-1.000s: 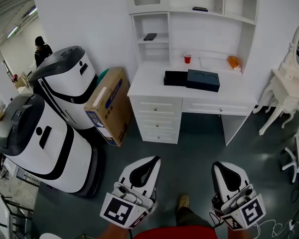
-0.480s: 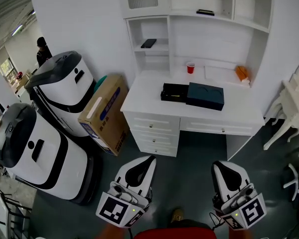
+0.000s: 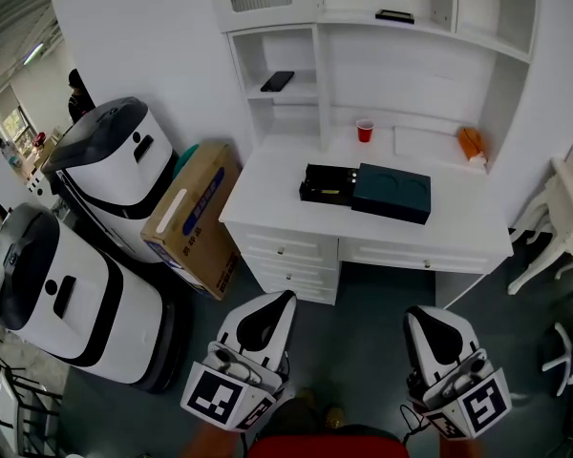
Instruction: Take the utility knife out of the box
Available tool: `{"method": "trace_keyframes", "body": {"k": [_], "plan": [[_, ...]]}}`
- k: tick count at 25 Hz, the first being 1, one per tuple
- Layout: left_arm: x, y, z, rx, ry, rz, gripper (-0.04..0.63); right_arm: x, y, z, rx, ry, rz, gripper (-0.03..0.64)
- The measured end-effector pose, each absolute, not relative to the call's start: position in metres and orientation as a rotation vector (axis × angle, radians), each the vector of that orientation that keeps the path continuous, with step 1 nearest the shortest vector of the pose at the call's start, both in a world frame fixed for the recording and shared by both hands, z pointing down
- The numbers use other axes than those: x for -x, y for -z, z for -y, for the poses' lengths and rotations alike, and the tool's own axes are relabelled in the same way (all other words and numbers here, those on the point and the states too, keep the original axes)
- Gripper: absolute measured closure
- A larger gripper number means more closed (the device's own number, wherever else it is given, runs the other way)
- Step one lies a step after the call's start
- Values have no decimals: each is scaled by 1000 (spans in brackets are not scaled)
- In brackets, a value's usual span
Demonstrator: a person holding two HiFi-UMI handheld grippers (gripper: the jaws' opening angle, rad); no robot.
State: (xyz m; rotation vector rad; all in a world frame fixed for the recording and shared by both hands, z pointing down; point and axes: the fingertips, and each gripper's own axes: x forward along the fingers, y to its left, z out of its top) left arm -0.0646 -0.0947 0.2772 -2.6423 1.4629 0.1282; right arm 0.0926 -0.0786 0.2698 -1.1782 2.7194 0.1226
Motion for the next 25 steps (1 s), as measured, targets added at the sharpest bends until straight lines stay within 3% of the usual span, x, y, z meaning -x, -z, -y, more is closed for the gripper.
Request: {"method": "trace_keyframes", "body": {"k": [25], "plan": [[101, -285, 295, 2710, -100, -1318, 581, -48, -269, 259, 1347, -139, -2674, 620]]}}
